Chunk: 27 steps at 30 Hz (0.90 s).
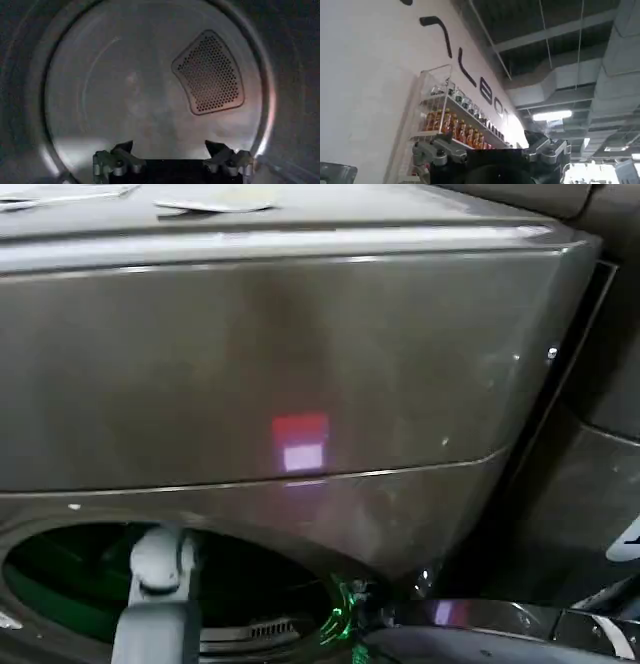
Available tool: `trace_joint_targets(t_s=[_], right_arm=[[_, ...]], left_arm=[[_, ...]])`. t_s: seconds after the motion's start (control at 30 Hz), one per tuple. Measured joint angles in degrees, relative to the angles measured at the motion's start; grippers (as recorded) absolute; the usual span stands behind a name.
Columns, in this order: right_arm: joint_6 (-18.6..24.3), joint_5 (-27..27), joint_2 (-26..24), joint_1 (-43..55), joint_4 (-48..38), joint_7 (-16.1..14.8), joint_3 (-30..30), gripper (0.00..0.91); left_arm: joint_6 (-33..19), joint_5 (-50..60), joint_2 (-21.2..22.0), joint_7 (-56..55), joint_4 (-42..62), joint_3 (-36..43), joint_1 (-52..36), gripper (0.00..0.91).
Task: Grasp the clothes from the dryer.
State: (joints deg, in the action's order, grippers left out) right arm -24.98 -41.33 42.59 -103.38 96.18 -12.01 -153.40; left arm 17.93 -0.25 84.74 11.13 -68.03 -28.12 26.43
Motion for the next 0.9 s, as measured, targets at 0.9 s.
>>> trace_joint_targets(t_s=[0.9], right_arm=[[-0.24, -0.10, 1.65, -2.41, 1.16, -0.77, -2.14, 0.907]], left_arm=[[-17.69, 39.61, -5.63, 40.68, 39.27, 17.15, -25.46, 0.907]])
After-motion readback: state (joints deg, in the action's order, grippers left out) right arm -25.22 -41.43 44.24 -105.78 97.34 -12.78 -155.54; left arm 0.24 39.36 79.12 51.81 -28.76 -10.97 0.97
